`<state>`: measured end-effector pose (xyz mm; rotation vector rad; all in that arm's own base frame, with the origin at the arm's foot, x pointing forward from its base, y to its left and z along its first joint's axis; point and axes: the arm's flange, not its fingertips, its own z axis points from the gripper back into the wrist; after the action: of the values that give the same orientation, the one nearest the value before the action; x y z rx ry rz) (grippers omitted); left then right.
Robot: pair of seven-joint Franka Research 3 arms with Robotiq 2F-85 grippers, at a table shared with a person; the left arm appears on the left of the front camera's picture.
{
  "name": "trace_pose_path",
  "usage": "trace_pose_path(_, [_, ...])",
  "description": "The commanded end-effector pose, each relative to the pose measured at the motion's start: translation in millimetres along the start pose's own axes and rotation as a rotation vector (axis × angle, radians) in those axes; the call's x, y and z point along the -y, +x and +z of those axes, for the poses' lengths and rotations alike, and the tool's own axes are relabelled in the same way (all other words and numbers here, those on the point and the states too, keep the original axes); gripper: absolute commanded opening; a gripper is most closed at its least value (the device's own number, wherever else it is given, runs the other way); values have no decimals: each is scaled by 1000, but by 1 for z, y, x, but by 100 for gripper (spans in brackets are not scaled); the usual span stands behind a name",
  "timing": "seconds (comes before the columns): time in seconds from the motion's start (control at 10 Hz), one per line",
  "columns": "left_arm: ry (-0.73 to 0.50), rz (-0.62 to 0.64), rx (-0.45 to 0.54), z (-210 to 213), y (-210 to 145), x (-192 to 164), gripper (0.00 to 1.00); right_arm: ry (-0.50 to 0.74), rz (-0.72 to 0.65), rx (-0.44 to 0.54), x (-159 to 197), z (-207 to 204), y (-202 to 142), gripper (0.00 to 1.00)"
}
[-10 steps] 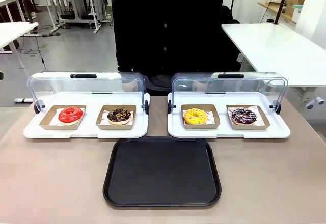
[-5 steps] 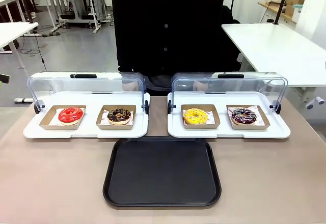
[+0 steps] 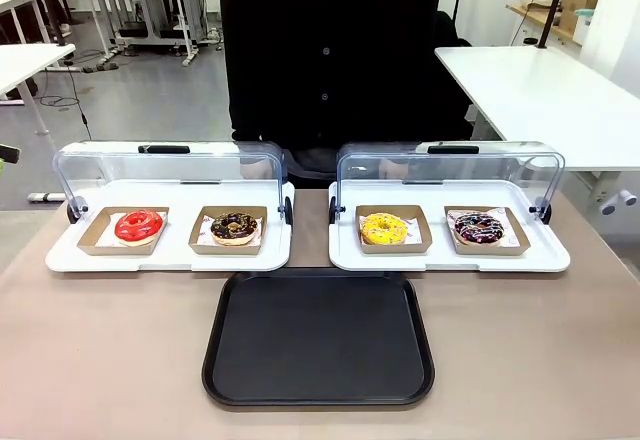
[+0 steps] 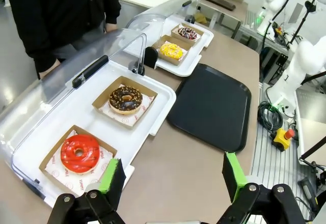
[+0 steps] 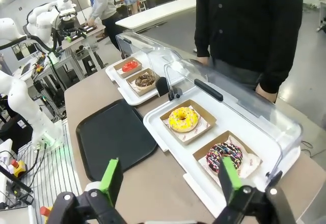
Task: Move the fourth donut from the left to the tray.
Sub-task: Pick up the Paper togo box containing the Donut indicated by the person and place it on the Handle tray.
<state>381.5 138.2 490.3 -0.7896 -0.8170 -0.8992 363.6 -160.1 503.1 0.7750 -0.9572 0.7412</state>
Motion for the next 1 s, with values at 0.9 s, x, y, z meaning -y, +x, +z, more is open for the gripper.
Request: trace_pose_path(0.9, [-9,-9,19,1,1,-1,100,4,29,24,3,0,2,100])
